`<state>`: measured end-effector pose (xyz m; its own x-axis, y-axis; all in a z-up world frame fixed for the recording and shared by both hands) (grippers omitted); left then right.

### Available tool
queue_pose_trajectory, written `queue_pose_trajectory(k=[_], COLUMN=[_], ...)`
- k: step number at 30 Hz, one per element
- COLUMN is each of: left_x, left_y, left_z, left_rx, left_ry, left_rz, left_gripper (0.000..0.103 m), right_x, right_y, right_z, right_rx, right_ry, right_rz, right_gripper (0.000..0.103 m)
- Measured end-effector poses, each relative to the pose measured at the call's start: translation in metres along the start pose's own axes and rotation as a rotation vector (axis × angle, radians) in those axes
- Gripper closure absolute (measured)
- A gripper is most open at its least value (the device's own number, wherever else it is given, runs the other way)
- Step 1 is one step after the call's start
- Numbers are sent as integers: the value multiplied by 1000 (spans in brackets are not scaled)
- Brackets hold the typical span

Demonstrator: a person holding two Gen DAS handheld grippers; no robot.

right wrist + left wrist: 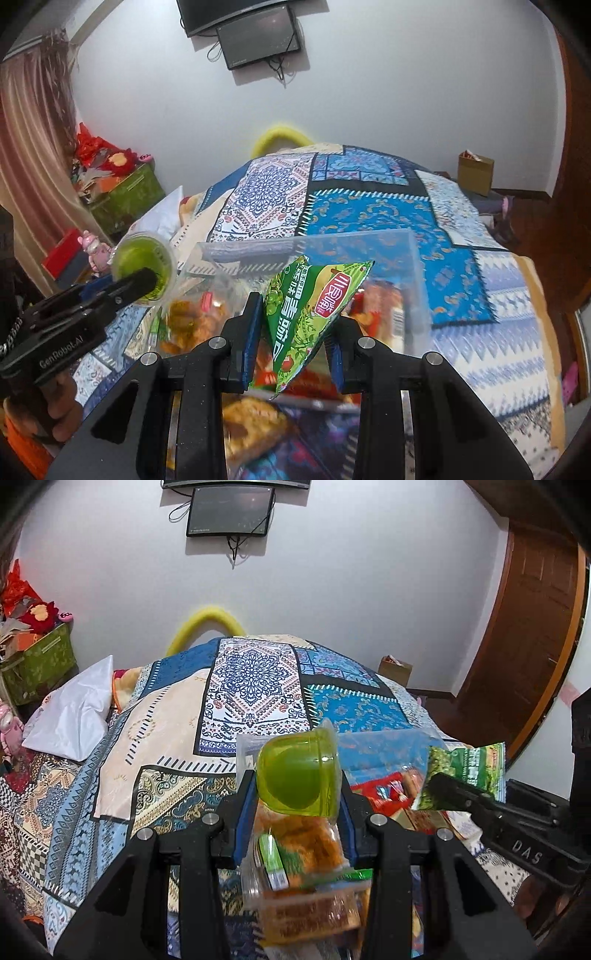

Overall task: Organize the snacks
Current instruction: 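Lift and carry the jelly cup and green pea bag over the clear box, then open both grippers to drop the jelly cup and pea bag into the box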

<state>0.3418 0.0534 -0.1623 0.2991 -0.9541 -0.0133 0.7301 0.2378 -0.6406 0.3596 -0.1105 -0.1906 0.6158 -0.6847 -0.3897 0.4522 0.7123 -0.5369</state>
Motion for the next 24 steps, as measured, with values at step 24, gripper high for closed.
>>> queue_pose_trajectory(k=[24], left_x=[7], left_y=[58], left_z=[-14], left_rx=[-110], left_ry=[23], left_rz=[29], left_gripper=[56], right_x=[10], right_y=[57], right_z=[-11], right_rx=[-147], right_ry=[-6], right_rz=[-56], right_gripper=[46])
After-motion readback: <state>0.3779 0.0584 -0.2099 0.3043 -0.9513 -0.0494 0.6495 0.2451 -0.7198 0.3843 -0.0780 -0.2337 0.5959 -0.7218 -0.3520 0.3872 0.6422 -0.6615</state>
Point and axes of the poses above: each gripper's, at about its wrist camera, not at the fingertips, and y roughly the way its jaws point, x to its right, z to its top, the point moved 8 cm from there along y, roughly the way its jaws point, and after that the axes turned 14 degrees about z, right-handed, at the moved point
